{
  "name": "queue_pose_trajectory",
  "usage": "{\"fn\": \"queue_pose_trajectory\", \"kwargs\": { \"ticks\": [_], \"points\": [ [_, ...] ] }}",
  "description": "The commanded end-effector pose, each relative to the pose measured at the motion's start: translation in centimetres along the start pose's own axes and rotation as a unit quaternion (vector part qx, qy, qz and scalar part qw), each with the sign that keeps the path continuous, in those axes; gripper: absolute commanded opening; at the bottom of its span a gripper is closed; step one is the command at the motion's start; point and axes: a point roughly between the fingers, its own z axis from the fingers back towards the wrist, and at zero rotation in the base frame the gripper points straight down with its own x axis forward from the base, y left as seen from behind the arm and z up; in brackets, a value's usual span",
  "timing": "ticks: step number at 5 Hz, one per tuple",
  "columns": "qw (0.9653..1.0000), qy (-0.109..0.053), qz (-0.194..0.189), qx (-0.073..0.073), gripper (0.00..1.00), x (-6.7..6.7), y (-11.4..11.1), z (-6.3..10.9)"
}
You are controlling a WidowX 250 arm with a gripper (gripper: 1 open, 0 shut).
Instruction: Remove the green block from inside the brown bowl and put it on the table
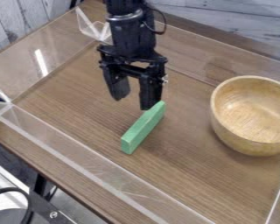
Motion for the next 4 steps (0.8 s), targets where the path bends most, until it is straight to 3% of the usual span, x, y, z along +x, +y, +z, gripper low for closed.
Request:
{"fn": "queue_pose_trajectory", "kwargs": {
  "ticks": [1,2,4],
  "points": [
    [0.9990,-0.036,-0.008,0.023,1.00,-0.1,-0.4,1.7],
    [0.9981,-0.044,-0.011,0.042,1.00,-0.3,-0.5,1.8],
    [0.9984,-0.042,-0.034,0.012,1.00,0.7,2.2,0.6]
  ]
}}
